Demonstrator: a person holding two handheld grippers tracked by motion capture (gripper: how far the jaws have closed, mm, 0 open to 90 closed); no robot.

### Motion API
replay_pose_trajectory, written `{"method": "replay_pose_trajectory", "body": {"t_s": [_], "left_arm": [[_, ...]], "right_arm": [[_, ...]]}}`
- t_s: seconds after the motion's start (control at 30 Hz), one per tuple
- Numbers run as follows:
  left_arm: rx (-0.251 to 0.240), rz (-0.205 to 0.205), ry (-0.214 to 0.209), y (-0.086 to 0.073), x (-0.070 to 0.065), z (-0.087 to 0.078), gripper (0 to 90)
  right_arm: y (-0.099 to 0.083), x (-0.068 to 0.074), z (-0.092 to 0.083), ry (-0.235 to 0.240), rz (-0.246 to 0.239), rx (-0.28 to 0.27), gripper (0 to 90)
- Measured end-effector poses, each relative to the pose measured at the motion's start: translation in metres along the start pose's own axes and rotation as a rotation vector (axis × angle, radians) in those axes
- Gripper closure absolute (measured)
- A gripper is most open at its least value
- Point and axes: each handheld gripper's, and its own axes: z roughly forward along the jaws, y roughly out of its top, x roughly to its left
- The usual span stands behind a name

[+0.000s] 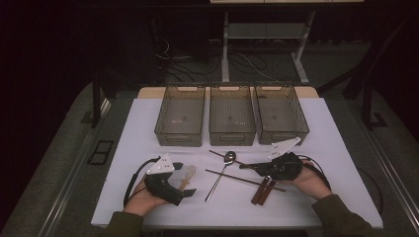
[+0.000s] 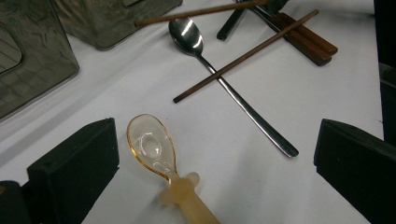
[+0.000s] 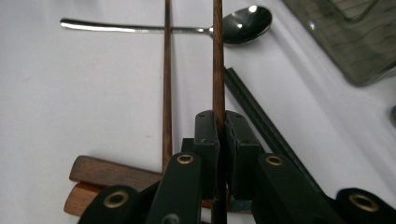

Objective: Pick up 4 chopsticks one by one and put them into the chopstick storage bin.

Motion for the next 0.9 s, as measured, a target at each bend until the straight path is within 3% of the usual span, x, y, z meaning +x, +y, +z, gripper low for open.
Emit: {"method": "replay_pose_trajectory", "body": {"t_s": [0.13,0.63,0.9], "left_arm": [[0.006,0.0,-0.002,0.0,0.0,0.001,0.0],[0.008,0.002,-0.003,0.0,-0.001,0.002,0.0],[0.004,-0.002,-0.002,0.0,-0.001,0.001,0.0]], "right_arm": [[0.002,0.0,-0.003,0.012,0.035,-0.038,84.1],[0.014,-0.003,-0.009,-0.018,0.072,-0.144,84.1],[0.027,-0.008,-0.001,-0.038,0.077,-0.149,84.1]]}}
